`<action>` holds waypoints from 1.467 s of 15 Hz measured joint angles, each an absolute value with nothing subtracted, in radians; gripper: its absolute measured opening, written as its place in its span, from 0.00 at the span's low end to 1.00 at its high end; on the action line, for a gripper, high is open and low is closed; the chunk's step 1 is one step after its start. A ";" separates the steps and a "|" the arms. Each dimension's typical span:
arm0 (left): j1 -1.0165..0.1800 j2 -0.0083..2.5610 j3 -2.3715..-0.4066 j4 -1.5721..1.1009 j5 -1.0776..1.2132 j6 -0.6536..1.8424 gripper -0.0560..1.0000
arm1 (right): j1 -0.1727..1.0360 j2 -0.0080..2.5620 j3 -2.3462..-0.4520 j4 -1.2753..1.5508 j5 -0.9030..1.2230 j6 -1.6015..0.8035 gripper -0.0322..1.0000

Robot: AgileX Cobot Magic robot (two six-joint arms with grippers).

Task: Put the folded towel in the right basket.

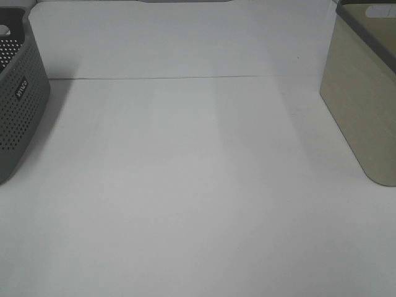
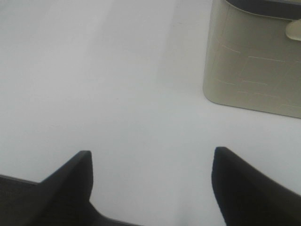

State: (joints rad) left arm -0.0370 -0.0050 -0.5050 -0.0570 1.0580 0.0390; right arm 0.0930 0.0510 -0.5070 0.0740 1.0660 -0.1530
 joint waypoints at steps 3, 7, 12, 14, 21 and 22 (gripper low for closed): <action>-0.037 -0.005 -0.505 -0.057 1.058 0.039 0.88 | 0.038 -0.003 -0.507 0.077 1.067 -0.153 0.69; -0.037 -0.005 -0.505 -0.057 1.058 0.039 0.88 | 0.020 -0.006 -0.507 0.087 1.067 -0.153 0.69; -0.037 -0.005 -0.505 -0.057 1.058 0.039 0.88 | 0.020 -0.008 -0.507 0.096 1.067 -0.153 0.69; -0.037 -0.005 -0.505 -0.057 1.058 0.039 0.88 | 0.020 -0.008 -0.507 0.096 1.066 -0.153 0.69; -0.037 -0.005 -0.505 -0.057 1.058 0.039 0.88 | 0.020 -0.008 -0.507 0.096 1.066 -0.153 0.69; -0.037 -0.005 -0.505 -0.057 1.058 0.039 0.88 | 0.020 -0.008 -0.507 0.096 1.066 -0.153 0.69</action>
